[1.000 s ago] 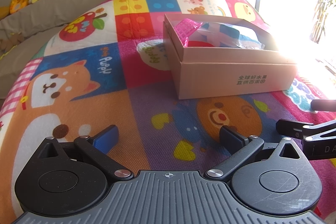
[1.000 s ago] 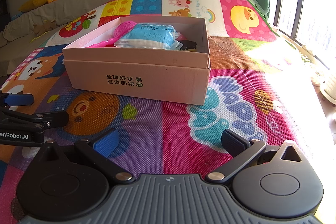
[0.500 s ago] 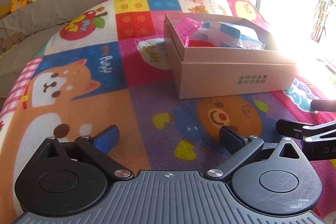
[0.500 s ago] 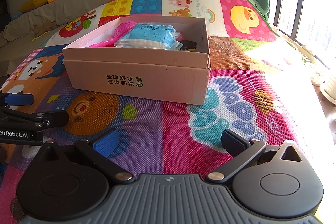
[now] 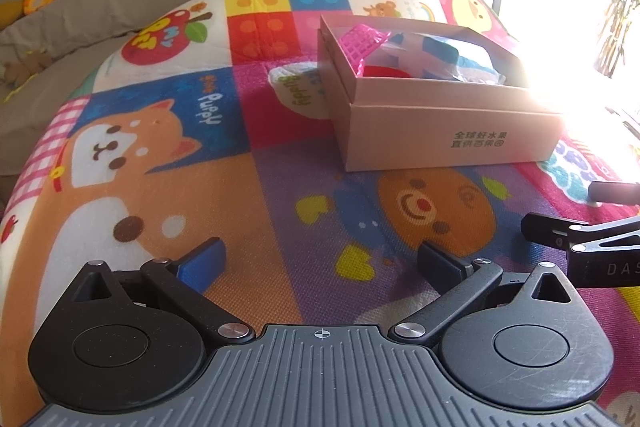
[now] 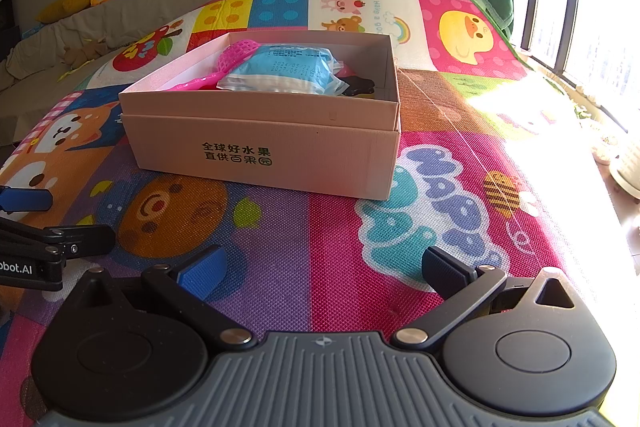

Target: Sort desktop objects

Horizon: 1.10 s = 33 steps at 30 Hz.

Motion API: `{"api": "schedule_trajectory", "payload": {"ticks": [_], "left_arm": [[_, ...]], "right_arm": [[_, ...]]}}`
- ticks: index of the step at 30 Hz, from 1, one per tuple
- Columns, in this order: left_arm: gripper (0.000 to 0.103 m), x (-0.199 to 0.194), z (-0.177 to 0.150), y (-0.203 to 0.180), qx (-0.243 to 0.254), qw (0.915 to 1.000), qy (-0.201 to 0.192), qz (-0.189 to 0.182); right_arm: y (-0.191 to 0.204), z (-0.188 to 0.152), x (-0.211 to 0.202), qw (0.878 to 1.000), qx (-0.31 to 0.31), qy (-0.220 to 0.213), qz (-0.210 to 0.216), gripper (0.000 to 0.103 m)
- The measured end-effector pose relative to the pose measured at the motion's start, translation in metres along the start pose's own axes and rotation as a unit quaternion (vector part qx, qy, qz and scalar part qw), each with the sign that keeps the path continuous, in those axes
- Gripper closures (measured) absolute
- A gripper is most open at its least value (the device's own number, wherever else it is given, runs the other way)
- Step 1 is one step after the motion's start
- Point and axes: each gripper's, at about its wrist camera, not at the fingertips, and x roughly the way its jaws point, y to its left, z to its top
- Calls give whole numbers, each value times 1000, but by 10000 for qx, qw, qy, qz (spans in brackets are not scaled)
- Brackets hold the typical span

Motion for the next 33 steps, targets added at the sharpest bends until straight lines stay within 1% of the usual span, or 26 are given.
{"api": "schedule_trajectory", "payload": {"ticks": [27,33], "left_arm": [[0,0,-1,-1,-5,10000,-36,21],[0,0,1,0,-10,10000,13,-13]], "right_arm": [[0,0,0,10000,0,-1,0,0],[0,0,0,10000,1,0,0,0]]}}
